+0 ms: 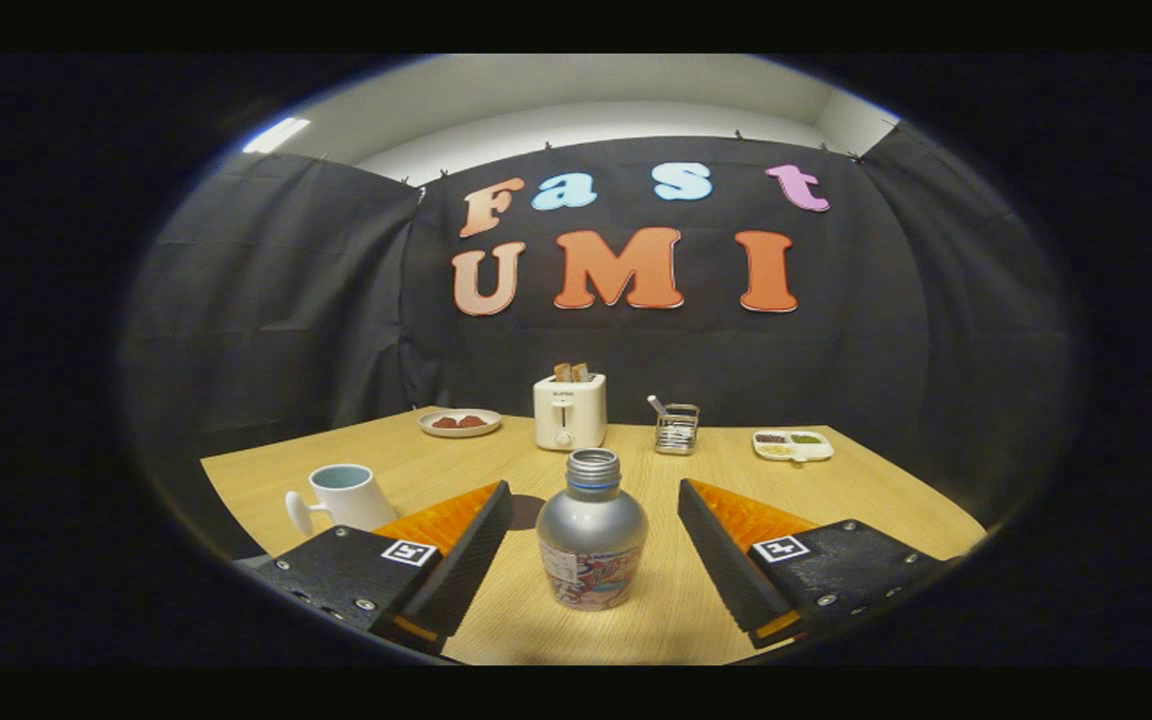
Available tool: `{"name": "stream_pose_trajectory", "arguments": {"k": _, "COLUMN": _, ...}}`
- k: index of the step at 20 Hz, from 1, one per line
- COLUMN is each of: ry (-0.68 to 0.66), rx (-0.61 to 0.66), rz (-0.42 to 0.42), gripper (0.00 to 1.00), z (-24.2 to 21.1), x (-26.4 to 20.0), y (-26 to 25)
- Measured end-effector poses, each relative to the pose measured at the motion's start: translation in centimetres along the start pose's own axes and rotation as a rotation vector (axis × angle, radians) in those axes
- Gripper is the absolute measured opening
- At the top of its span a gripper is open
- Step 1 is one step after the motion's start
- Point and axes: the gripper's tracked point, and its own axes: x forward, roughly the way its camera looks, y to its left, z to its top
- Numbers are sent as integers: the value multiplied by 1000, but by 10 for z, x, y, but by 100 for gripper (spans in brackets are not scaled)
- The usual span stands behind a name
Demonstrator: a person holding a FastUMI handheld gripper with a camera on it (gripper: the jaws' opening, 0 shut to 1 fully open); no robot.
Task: Take the bottle from table, then pour the juice into the cup, finally place the bottle on the coaster
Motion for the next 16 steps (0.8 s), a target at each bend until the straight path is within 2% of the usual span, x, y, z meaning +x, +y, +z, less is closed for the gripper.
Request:
{"name": "stream_pose_trajectory", "arguments": {"k": 8, "ry": 102, "rx": 28, "rz": 4, "gripper": 99, "z": -44, "x": 16, "y": 5}}
{"name": "stream_pose_trajectory", "arguments": {"k": 14, "ry": 167, "rx": 46, "rz": -28, "gripper": 96, "z": -71, "x": 22, "y": -1}}
{"name": "stream_pose_trajectory", "arguments": {"k": 15, "ry": 175, "rx": 44, "rz": -37, "gripper": 89, "z": -73, "x": 22, "y": -2}}
{"name": "stream_pose_trajectory", "arguments": {"k": 16, "ry": 183, "rx": 44, "rz": -36, "gripper": 85, "z": -75, "x": 22, "y": -1}}
